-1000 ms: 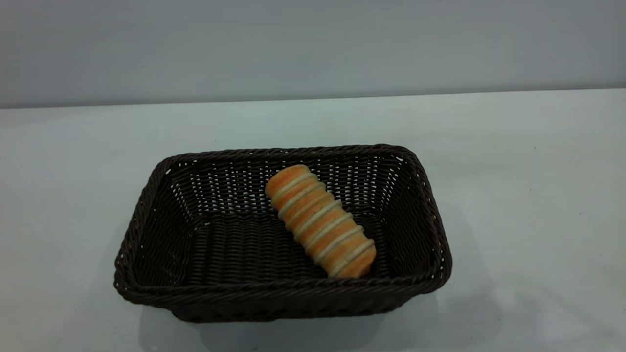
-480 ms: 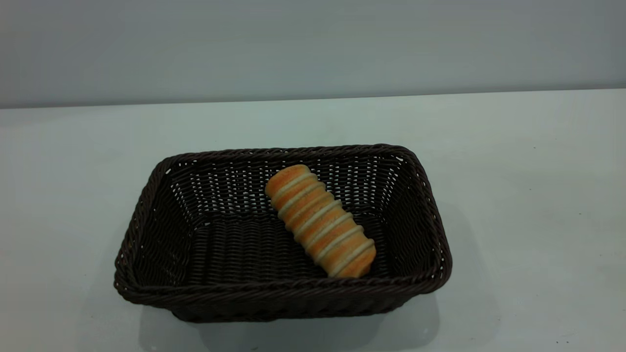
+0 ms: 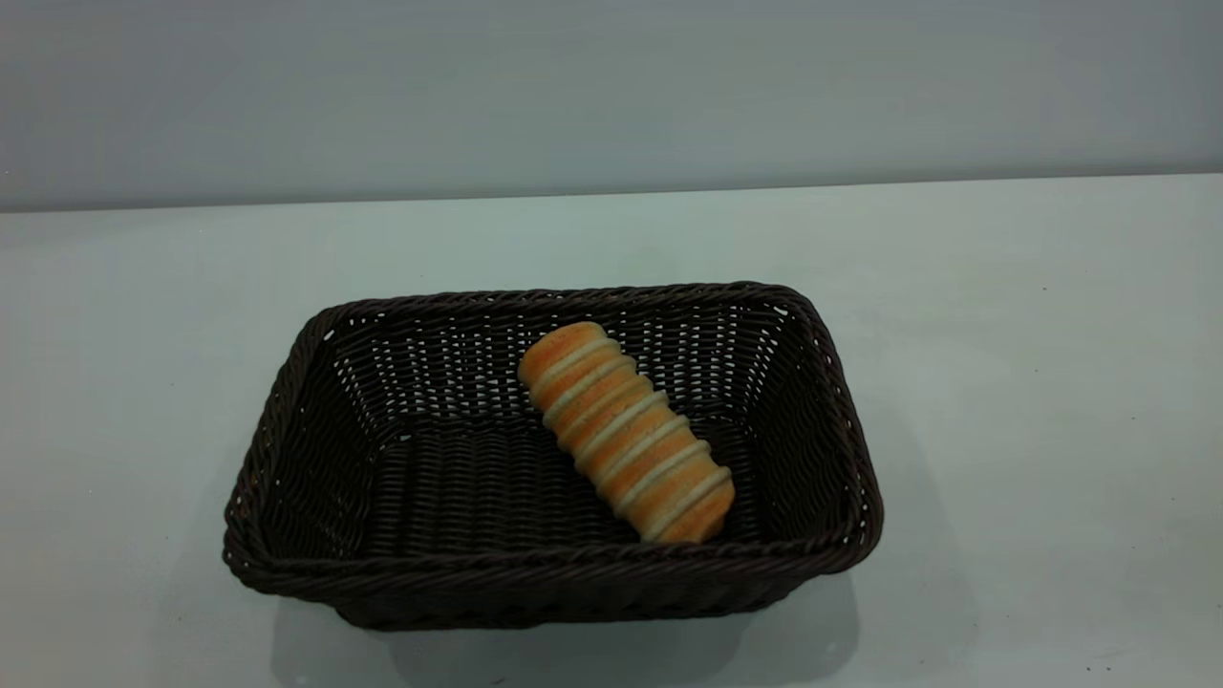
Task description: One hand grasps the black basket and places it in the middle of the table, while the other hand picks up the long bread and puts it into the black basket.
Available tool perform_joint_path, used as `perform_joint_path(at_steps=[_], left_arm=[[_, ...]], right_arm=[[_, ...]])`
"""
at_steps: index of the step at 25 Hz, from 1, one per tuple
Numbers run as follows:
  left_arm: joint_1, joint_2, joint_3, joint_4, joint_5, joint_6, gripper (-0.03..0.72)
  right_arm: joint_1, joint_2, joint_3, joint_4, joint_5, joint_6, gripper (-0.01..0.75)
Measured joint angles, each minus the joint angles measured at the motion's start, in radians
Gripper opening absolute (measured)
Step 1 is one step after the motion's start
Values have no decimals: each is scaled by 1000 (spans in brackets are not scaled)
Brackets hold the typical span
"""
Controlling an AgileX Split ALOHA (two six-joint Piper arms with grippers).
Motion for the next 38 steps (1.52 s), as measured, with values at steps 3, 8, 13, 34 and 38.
perform_joint_path(at_steps=[3, 8, 13, 34, 38], left_arm=[[0, 0, 49, 11, 0, -1, 585], [0, -38, 148, 15, 0, -2, 585], [0, -119, 259, 39, 0, -12, 585], [0, -178, 545, 40, -24, -56, 585], [0, -178, 550, 40, -26, -59, 585]], right_arm=[[0, -35, 35, -5, 6, 0, 378], [0, -67, 46, -35, 38, 0, 378], [0, -106, 46, -41, 48, 9, 378], [0, -114, 47, -42, 51, 17, 378], [0, -114, 47, -46, 51, 15, 378]])
